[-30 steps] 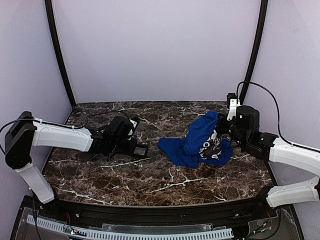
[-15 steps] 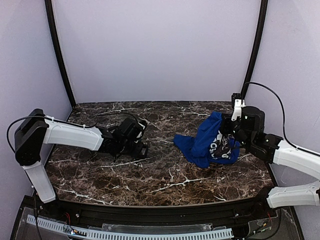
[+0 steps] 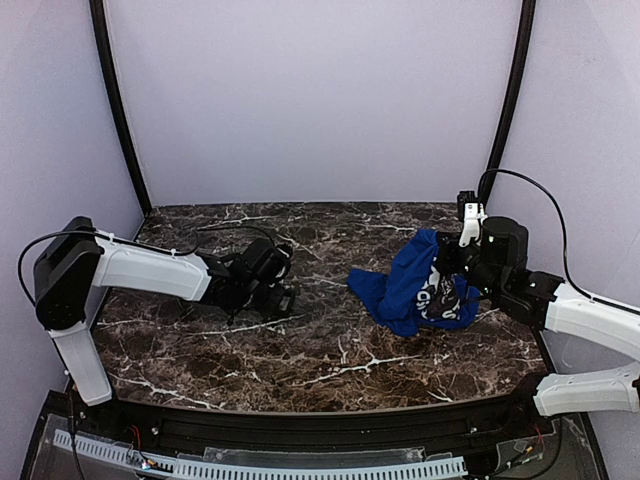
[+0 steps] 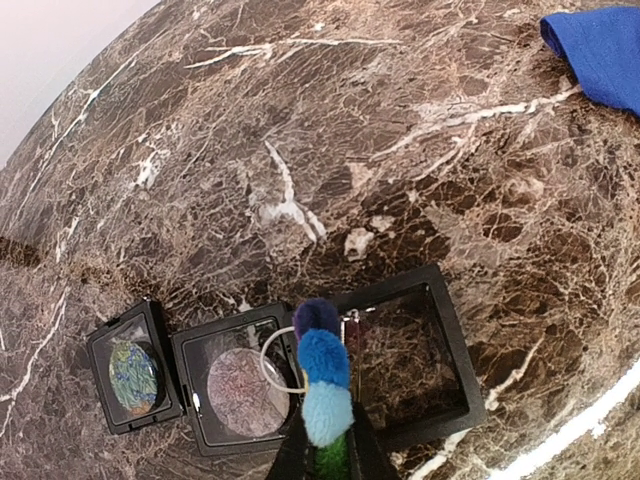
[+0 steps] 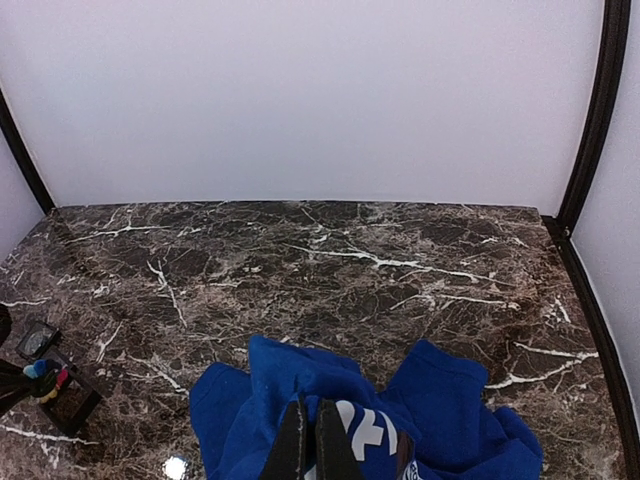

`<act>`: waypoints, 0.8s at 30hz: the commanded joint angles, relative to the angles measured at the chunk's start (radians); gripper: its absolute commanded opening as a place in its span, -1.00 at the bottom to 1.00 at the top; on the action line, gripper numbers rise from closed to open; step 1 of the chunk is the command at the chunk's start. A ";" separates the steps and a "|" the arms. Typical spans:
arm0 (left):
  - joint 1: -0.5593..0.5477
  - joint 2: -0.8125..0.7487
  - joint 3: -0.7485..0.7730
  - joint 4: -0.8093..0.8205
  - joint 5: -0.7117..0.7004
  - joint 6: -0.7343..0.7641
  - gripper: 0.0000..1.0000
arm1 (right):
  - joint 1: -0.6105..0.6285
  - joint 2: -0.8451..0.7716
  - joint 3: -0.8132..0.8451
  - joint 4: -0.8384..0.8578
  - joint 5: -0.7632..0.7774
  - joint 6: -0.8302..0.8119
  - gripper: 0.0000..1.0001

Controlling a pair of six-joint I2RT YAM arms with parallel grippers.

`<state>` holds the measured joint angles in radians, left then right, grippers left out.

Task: Remove the brooch from the garment
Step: Place the brooch in the brooch box.

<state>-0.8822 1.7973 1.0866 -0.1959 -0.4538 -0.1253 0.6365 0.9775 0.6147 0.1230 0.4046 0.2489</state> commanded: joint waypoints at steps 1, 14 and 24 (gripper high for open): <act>-0.009 0.024 0.040 -0.038 -0.030 0.019 -0.84 | -0.001 -0.016 -0.016 0.043 -0.016 0.010 -1.00; -0.022 0.017 0.039 -0.036 0.048 0.027 -0.24 | -0.002 -0.019 -0.017 0.034 -0.023 0.006 -1.00; -0.022 -0.093 -0.042 0.065 0.210 0.035 0.51 | -0.001 -0.029 -0.021 0.029 -0.072 0.002 -0.43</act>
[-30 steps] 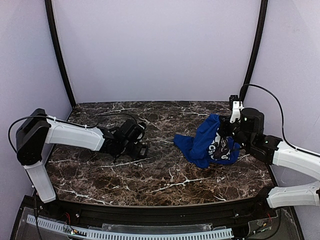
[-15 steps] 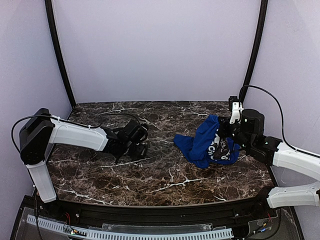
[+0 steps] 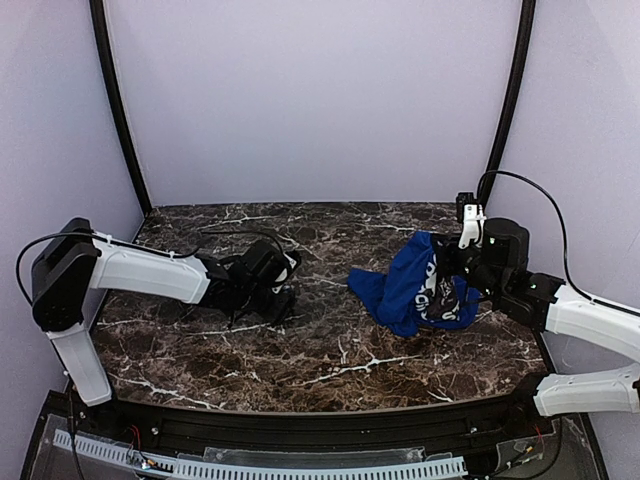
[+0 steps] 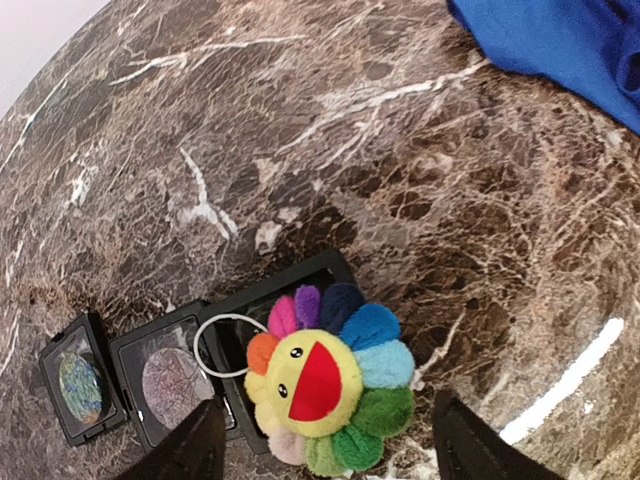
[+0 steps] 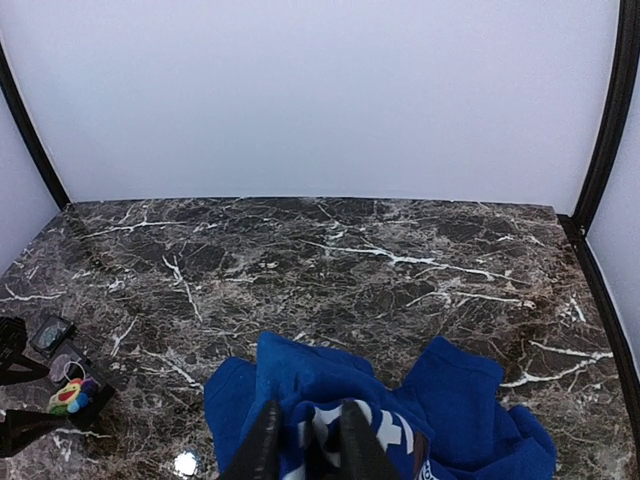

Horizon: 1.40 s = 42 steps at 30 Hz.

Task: Remove the brooch from the garment
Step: Place the brooch in the brooch box, then reset both arms

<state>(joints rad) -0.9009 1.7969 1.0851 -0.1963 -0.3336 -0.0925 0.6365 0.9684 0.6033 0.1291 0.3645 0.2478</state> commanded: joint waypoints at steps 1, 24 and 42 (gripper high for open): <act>-0.003 -0.101 -0.046 0.075 0.124 0.005 0.64 | -0.002 -0.018 -0.008 0.021 -0.042 -0.002 -0.17; 0.317 -0.339 -0.248 0.353 0.289 -0.090 0.97 | -0.259 -0.001 0.030 0.053 -0.302 0.020 0.97; 0.510 -0.708 -0.675 0.750 -0.370 0.002 0.97 | -0.363 -0.087 -0.280 0.441 -0.109 0.003 0.97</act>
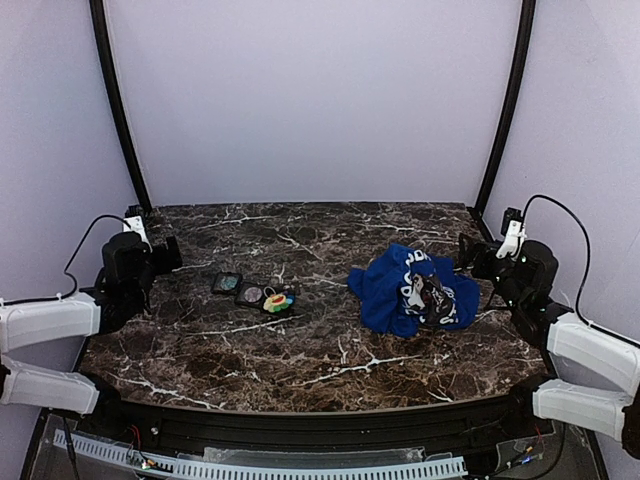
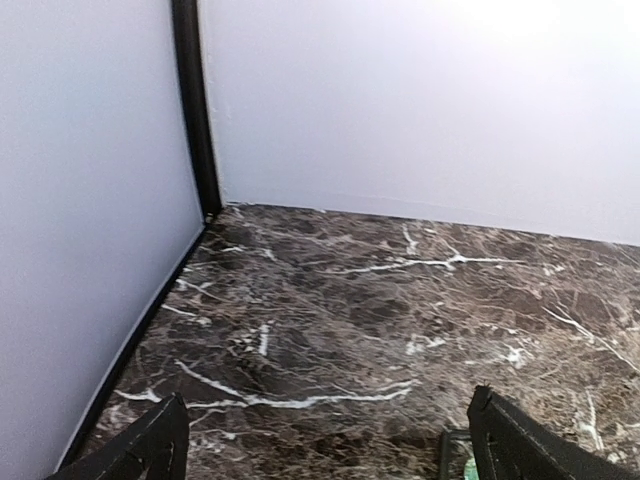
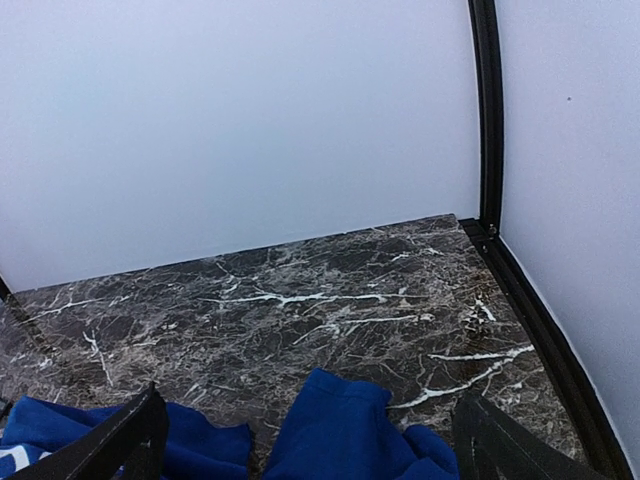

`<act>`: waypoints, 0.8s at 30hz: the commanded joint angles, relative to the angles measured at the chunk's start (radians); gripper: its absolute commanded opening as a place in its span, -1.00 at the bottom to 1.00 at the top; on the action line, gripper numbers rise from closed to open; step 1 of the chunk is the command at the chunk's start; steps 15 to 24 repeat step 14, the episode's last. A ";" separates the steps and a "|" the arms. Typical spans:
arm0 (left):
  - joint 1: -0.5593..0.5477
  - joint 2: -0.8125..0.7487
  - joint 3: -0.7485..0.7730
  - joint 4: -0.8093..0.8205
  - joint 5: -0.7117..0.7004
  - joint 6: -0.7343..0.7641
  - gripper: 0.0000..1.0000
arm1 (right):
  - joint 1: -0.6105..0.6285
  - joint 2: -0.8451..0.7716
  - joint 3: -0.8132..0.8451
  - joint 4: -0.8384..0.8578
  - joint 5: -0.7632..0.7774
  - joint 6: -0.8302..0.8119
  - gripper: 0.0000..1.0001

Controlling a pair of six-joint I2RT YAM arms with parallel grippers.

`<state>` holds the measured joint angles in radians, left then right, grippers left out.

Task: Remove the brooch from the garment
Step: Reset both arms

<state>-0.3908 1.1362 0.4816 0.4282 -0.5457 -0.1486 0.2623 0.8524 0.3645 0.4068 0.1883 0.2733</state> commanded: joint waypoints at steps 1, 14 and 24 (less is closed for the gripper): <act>0.000 -0.049 -0.078 0.138 -0.159 0.064 0.97 | 0.014 0.044 -0.047 0.173 0.072 -0.023 0.97; 0.000 -0.009 -0.062 0.122 -0.183 0.068 0.97 | 0.030 0.065 -0.049 0.182 0.096 -0.044 0.97; 0.000 -0.009 -0.062 0.122 -0.183 0.068 0.97 | 0.030 0.065 -0.049 0.182 0.096 -0.044 0.97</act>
